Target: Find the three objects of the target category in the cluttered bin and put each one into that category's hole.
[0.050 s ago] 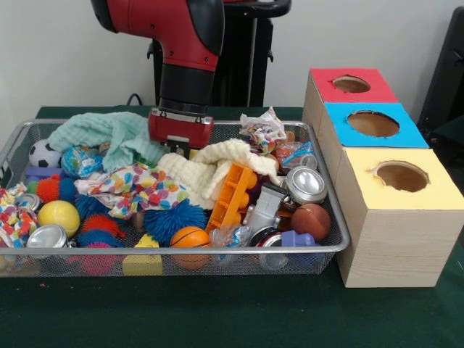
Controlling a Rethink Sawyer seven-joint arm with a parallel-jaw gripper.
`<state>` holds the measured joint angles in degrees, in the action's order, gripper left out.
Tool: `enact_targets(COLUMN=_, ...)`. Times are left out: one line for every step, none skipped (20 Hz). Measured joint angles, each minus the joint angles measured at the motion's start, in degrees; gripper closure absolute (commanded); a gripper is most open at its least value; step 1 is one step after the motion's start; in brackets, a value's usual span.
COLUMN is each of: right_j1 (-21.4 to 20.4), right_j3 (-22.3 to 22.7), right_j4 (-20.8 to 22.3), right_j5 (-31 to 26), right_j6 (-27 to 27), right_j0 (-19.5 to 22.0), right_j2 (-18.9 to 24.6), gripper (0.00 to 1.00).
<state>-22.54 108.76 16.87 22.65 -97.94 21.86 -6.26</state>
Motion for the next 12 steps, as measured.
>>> enact_targets(right_j1=0.03, right_j3=0.00, right_j4=0.00, right_j5=0.00, right_j6=0.00, right_j0=-0.04, right_j2=-0.02, gripper=1.00)
enact_targets(right_j1=0.03, right_j3=0.00, right_j4=0.00, right_j5=0.00, right_j6=0.00, right_j0=-0.04, right_j2=-0.02, gripper=1.00)
enact_targets(right_j1=0.04, right_j3=-0.02, right_j4=0.00, right_j5=0.00, right_j6=0.00, right_j0=-0.05, right_j2=-0.04, gripper=1.00)
enact_targets(right_j1=0.06, right_j3=-0.01, right_j4=0.00, right_j5=0.00, right_j6=0.00, right_j0=-0.04, right_j2=-0.04, gripper=1.00)
enact_targets(right_j1=0.05, right_j3=-0.02, right_j4=-0.01, right_j5=-0.11, right_j6=0.00, right_j0=-0.04, right_j2=-0.12, gripper=1.00)
enact_targets(right_j1=0.05, right_j3=-0.02, right_j4=-0.01, right_j5=-0.36, right_j6=0.00, right_j0=-0.05, right_j2=-0.25, gripper=1.00)
enact_targets(right_j1=0.06, right_j3=-0.02, right_j4=-0.04, right_j5=-0.52, right_j6=0.00, right_j0=-0.06, right_j2=-0.33, gripper=1.00)
enact_targets(right_j1=0.08, right_j3=-0.17, right_j4=-0.46, right_j5=-1.94, right_j6=0.00, right_j0=-0.35, right_j2=-1.12, gripper=1.00)
enact_targets(right_j1=0.10, right_j3=-0.27, right_j4=-0.67, right_j5=-2.56, right_j6=0.00, right_j0=-0.55, right_j2=-1.52, gripper=1.00)
enact_targets(right_j1=0.13, right_j3=-0.42, right_j4=-1.05, right_j5=-3.42, right_j6=0.00, right_j0=-0.90, right_j2=-2.09, gripper=1.00)
enact_targets(right_j1=0.16, right_j3=-0.57, right_j4=-1.42, right_j5=-4.28, right_j6=0.00, right_j0=-1.25, right_j2=-2.65, gripper=1.00)
enact_targets(right_j1=0.30, right_j3=-0.94, right_j4=-2.16, right_j5=-5.84, right_j6=0.00, right_j0=-2.15, right_j2=-3.92, gripper=1.00)
